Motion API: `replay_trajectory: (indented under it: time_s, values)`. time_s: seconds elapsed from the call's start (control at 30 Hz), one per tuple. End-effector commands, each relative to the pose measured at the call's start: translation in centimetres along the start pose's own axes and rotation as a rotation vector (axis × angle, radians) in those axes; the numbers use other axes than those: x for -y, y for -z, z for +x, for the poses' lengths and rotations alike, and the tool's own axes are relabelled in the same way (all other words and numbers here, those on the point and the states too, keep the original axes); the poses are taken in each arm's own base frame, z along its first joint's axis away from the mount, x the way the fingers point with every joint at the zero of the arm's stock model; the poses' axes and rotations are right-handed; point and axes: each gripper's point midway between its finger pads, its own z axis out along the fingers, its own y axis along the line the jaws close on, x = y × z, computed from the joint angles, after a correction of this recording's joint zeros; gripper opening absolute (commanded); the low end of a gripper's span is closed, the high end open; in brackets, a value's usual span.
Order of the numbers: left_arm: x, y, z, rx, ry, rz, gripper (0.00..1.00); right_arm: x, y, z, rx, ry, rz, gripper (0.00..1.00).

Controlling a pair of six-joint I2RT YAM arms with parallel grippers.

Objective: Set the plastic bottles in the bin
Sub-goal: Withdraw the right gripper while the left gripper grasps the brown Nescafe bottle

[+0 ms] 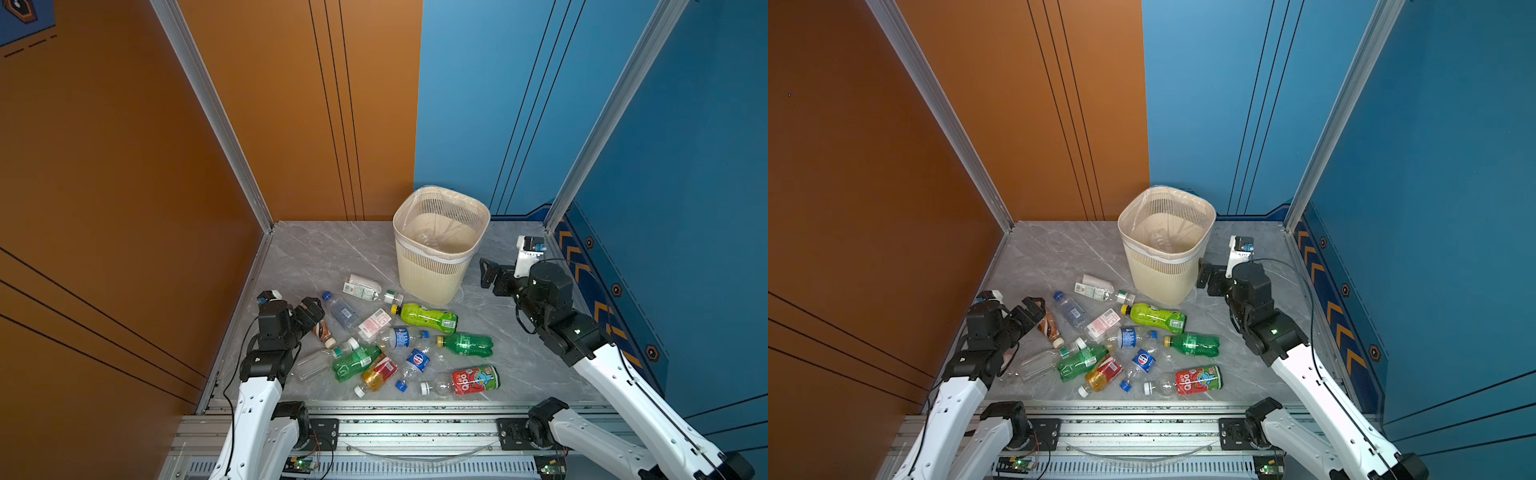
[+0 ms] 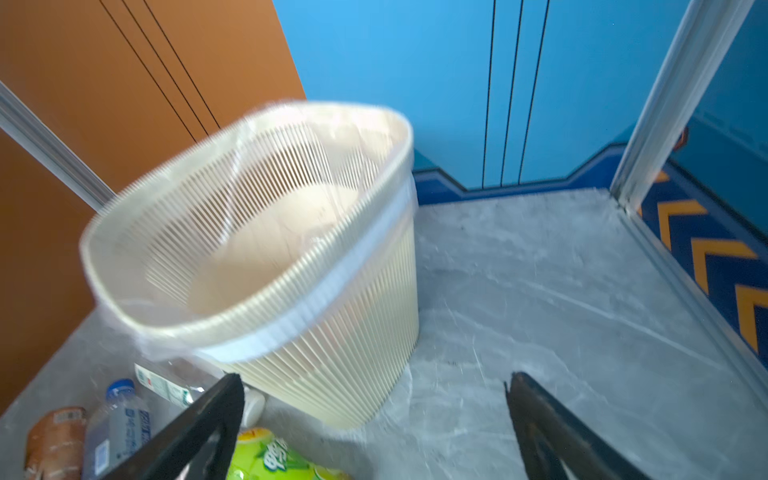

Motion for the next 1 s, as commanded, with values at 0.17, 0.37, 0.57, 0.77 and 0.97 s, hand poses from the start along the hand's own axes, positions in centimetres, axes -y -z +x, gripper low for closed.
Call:
replay_trajectory:
  time_s: [0.17,0.37,0.57,0.77,0.97]
  values:
    - [-0.8,1.2,0.5,-0.057,-0.044,-0.081,1.00,0.5,-0.4,2.0,-0.041,-0.080,-0.004,1.00]
    - [-2.7,3.4,2.4,-0.196,-0.095,-0.218,0.97,0.9,-1.1,3.4,-0.076,-0.067,0.003,1.00]
    - [-2.4,5.5,3.5,-0.265,-0.253,-0.317,0.97,1.2,-1.2,3.5,-0.061,-0.091,-0.009,1.00]
    - [-2.6,4.8,4.8,-0.305,-0.407,-0.421,0.99,1.4,-1.3,4.0,-0.072,-0.101,-0.023,1.00]
    - [-1.9,2.4,3.9,-0.271,-0.413,-0.418,1.00,2.2,-0.7,4.2,-0.068,-0.104,-0.011,1.00]
